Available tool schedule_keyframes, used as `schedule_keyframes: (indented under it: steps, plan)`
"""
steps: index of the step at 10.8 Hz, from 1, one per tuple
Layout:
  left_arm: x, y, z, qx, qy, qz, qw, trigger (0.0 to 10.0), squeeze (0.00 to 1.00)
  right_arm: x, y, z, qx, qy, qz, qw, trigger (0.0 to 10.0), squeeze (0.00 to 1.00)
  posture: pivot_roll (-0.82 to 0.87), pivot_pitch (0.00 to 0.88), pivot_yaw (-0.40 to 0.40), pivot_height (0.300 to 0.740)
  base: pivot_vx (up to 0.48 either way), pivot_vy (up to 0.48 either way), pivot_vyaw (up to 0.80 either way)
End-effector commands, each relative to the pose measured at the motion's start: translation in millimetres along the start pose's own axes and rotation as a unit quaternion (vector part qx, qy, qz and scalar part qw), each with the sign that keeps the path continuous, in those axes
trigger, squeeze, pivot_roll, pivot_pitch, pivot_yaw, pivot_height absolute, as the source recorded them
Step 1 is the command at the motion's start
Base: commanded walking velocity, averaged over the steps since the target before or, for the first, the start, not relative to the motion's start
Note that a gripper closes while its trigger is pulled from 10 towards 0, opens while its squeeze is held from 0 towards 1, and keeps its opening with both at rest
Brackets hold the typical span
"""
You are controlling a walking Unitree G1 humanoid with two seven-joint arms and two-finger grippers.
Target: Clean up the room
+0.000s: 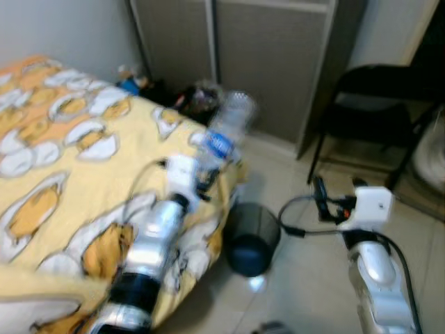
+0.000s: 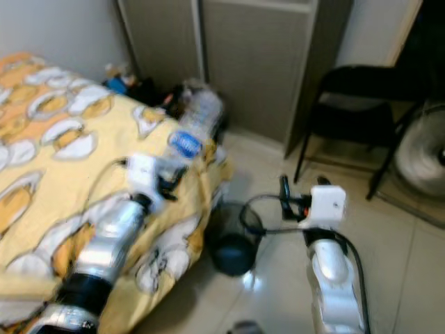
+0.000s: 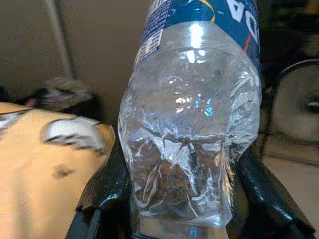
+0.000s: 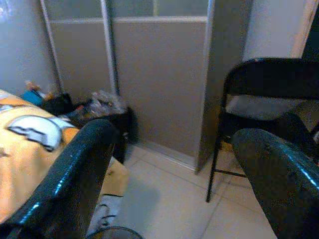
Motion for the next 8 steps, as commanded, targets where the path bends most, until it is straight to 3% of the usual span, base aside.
schedule_keyframes:
  steps: [1,5,6,8]
  plan:
    - [10.9,-15.8,-2.0,0.017,0.018,0.018,1.000,10.0,0.00,5.0,-8.6,2.8,0.011,0.009,0.007,1.000,10.0,0.00,-0.21,0.000,0.070,0.740,0.465,0.000,0.00]
    - [12.2,-5.8,-1.1,0.000,0.022,0.020,1.000,10.0,0.00,3.3,-10.7,1.2,0.014,0.006,0.010,1.000,10.0,0.00,-0.22,0.000,0.072,0.740,0.461,0.000,0.00]
    - [6.6,7.4,4.8,-0.026,0.007,0.039,0.999,10.0,0.00,-1.4,-8.9,-6.5,0.014,-0.004,0.014,1.000,10.0,0.00,-0.22,0.000,0.067,0.740,0.465,0.000,0.00]
    - [-9.3,8.0,19.2,-0.015,-0.037,0.038,0.998,10.0,0.00,-7.3,1.9,-26.3,0.000,-0.017,0.011,1.000,10.0,0.00,-0.24,0.026,0.046,0.740,0.000,0.000,0.00]
Point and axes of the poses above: a point about 5 cm out from each wrist's last joint towards the gripper, its own z axis pointing out of the wrist towards the gripper, its own x axis along the axis of the wrist's last joint, y = z × x, the point moved 6 cm from there along z, pointing out of the wrist towards the gripper, and after that the axes turned 11 degrees about z, right-handed, at the moved point
